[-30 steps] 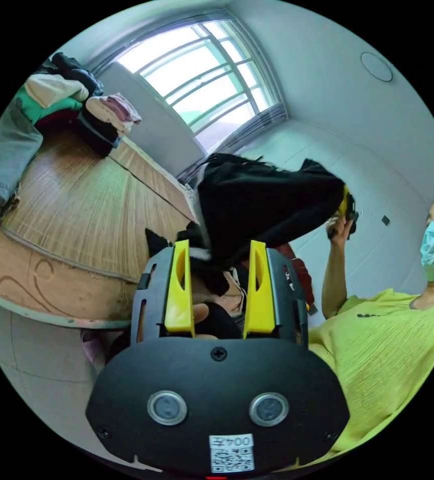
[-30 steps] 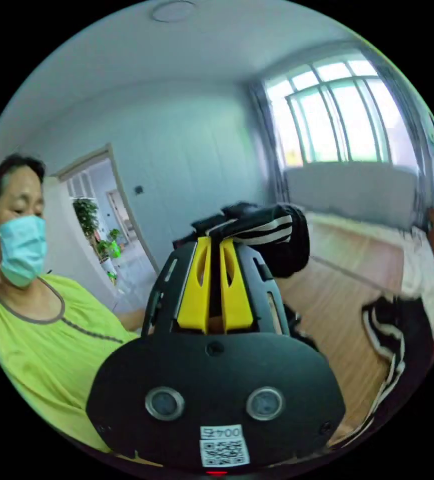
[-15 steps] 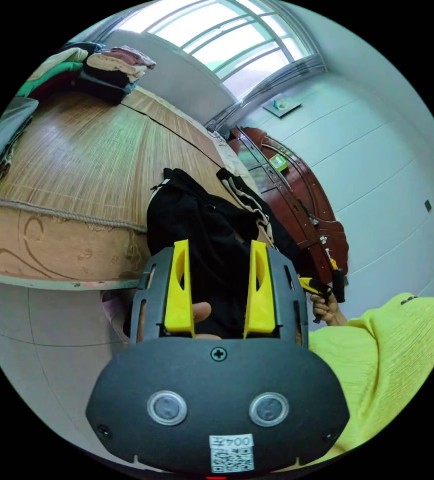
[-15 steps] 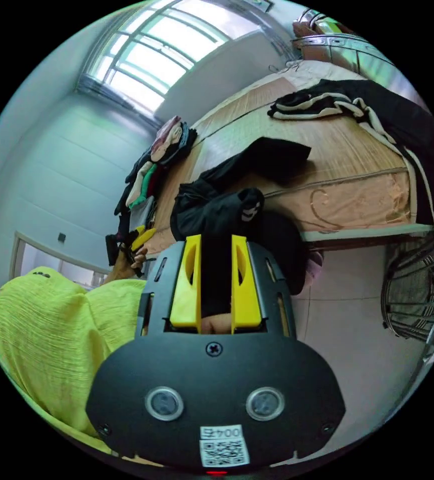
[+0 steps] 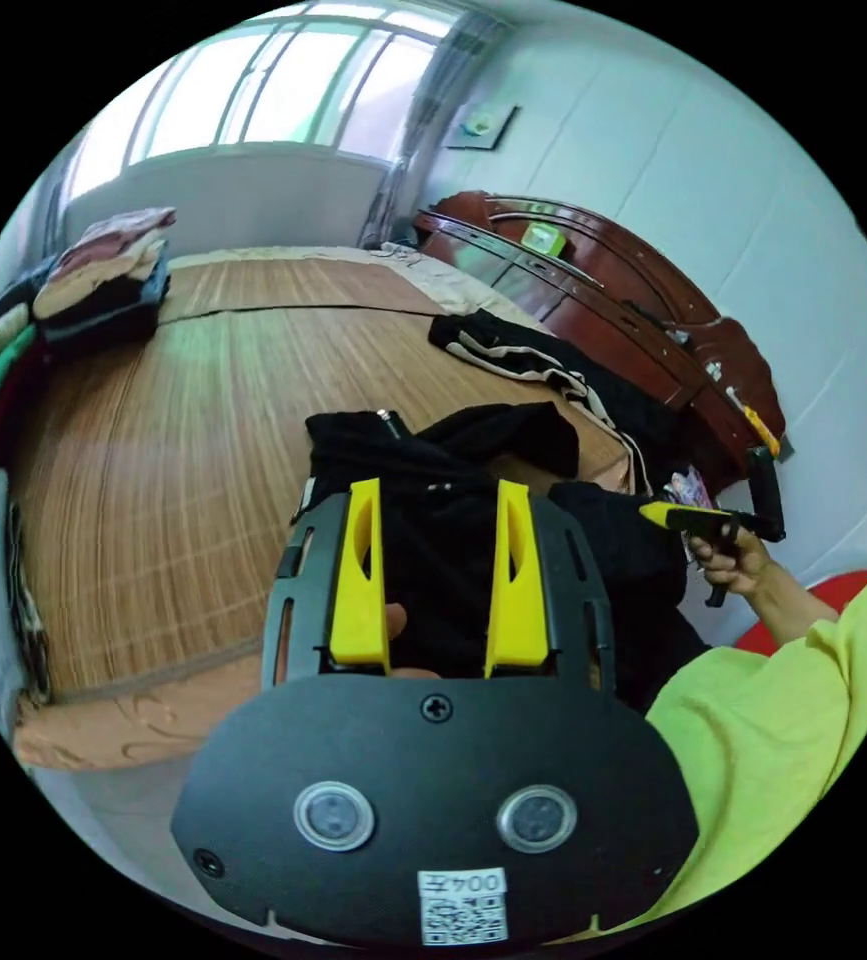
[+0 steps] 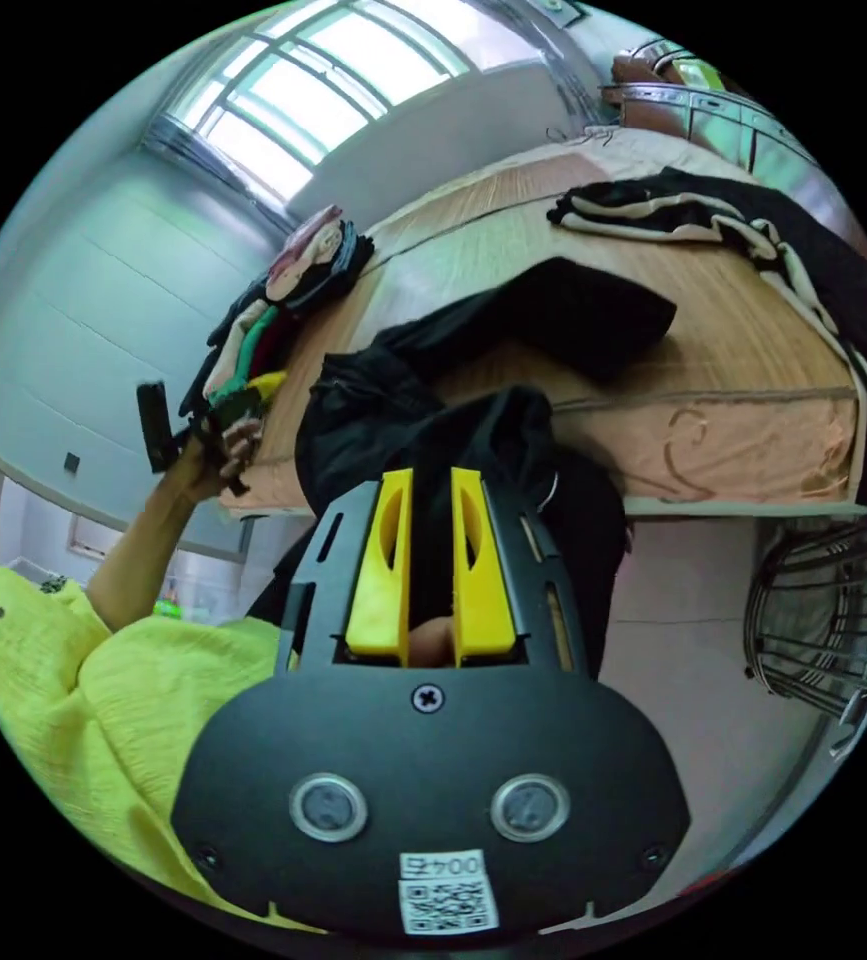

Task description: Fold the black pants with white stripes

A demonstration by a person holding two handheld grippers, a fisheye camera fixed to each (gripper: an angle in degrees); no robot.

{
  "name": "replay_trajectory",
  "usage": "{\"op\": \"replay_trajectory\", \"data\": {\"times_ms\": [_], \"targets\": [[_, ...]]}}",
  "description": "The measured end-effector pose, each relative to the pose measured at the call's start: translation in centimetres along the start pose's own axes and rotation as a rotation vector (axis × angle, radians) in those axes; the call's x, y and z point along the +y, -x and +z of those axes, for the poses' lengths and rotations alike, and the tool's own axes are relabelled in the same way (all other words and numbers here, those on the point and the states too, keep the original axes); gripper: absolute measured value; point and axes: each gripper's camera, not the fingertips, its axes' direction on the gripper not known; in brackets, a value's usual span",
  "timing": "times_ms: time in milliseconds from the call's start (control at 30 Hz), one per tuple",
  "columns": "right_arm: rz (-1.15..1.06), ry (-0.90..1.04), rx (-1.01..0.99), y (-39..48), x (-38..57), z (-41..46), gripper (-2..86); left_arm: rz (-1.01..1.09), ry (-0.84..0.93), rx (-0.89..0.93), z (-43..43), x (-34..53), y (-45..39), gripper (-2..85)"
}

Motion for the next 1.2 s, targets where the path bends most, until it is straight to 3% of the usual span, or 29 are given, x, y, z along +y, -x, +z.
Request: {"op": "replay_trajectory", "data": {"times_ms": [167, 267, 367, 433, 500, 667, 833, 1033, 1200], "targets": [[-0.079, 0.091, 0.139, 4.5, 4.7, 5.5, 8.0, 0.148, 0.044, 0.013, 5.2, -3.2, -2.5, 15.1], [-0.113, 0.119, 0.159, 6.9, 4.4, 6.9, 7.7, 0.274, 0.159, -0.026, 9.3, -3.7, -4.3, 13.7], [-0.116, 0.156, 0.119, 7.9, 4.2, 8.4, 7.4, 0.284, 0.176, -0.11, 11.1, -3.2, -4.5, 5.9], [-0.129, 0.163, 0.123, 8.9, 4.2, 9.1, 7.4, 0.125, 0.143, 0.035, 9.7, -3.4, -2.5, 3.3], [-0.15, 0.17, 0.138, 10.1, 4.2, 9.8, 7.3, 0.121, 0.095, 0.129, 7.7, -2.7, -2.6, 2.5], [-0.206, 0.2, 0.188, 13.6, 4.3, 12.3, 7.5, 0.195, 0.21, 0.164, 5.4, 2.7, -3.6, 1.6], [-0.247, 0.212, 0.234, 15.9, 4.3, 13.9, 7.5, 0.017, 0.218, 0.356, 2.1, 8.2, 0.2, 1.3], [-0.217, 0.18, 0.195, 16.0, 4.0, 14.4, 7.0, -0.195, 0.085, 0.235, -1.6, 9.9, 7.1, 6.3], [-0.197, 0.164, 0.166, 15.5, 3.5, 14.6, 6.7, -0.187, -0.026, 0.042, -2.5, 5.2, 11.4, 11.3]]}}
